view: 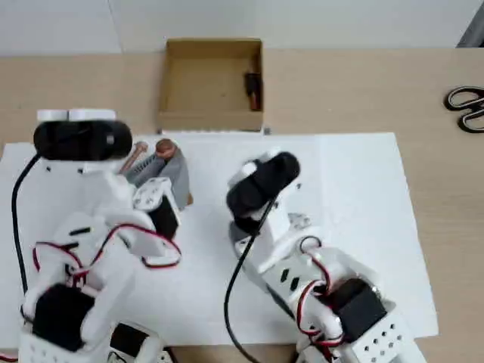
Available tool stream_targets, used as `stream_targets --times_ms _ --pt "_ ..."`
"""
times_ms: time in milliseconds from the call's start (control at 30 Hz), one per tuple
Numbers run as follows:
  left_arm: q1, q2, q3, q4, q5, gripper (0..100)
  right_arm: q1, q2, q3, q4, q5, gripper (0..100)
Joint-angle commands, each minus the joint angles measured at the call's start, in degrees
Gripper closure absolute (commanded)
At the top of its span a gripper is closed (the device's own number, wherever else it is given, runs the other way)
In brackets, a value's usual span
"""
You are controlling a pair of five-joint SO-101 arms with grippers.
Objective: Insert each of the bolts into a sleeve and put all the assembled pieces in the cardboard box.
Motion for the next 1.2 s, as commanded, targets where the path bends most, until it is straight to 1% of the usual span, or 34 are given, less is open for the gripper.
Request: stream_targets --times_ms 0,133,300,567,700,1033,1167 --pt "0.79 -2.46 -0.48 -2.11 5.80 100 -2.86 -0.57 -0.26 -1.80 -0.62 99.6" --pt "0.79 -2.90 -0.13 -2.02 10.99 100 -4.00 -0.57 -0.26 -1.89 -0.62 99.6" --pt "0.97 -2.81 0.22 -2.02 17.58 100 -7.16 -0.66 -0.44 -1.89 -0.35 99.6" --pt "4.57 -3.16 5.58 -2.02 17.58 100 -7.78 -5.32 -0.44 -4.70 -0.09 99.6" --pt "4.57 -3.16 5.76 -2.02 17.58 100 -7.60 -6.99 -0.18 -3.74 1.93 99.6" --pt "4.66 -3.16 5.49 -2.02 17.58 100 -7.52 -7.78 2.02 -3.12 2.02 99.6" --pt "7.56 -3.16 5.32 -1.41 17.58 100 -7.34 -7.43 2.02 -3.03 2.02 99.6"
